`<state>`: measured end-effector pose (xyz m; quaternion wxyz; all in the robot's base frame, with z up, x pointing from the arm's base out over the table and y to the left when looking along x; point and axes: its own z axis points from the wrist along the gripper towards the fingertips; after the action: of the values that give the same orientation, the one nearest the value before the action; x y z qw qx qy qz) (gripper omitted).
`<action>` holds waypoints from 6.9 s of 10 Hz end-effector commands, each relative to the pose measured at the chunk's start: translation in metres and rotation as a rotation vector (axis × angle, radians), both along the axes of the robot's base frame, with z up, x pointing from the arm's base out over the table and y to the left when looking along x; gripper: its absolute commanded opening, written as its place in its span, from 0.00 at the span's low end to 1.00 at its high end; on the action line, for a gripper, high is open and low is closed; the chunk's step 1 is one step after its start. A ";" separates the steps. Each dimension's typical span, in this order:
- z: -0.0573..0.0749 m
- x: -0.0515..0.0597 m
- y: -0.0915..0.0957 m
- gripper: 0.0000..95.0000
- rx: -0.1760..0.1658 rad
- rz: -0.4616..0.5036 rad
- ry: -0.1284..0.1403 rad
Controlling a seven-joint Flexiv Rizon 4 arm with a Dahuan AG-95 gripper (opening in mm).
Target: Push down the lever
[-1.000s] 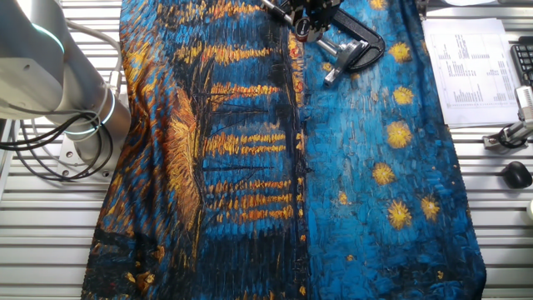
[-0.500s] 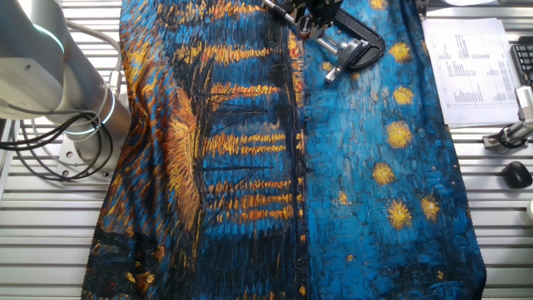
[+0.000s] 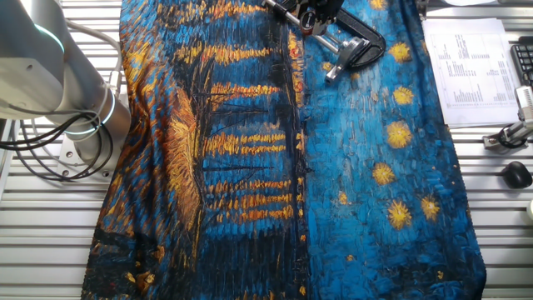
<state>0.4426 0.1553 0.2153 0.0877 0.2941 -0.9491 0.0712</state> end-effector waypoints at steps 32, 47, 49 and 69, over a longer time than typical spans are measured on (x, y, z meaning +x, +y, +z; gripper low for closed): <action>0.021 0.039 0.010 0.00 -0.027 0.051 0.021; 0.032 0.037 0.029 0.00 0.047 0.115 -0.133; 0.030 0.037 0.025 0.00 0.054 0.120 -0.137; 0.022 0.050 0.031 0.00 0.089 0.194 -0.118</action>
<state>0.4921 0.1866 0.2452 0.0133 0.3842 -0.9215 0.0549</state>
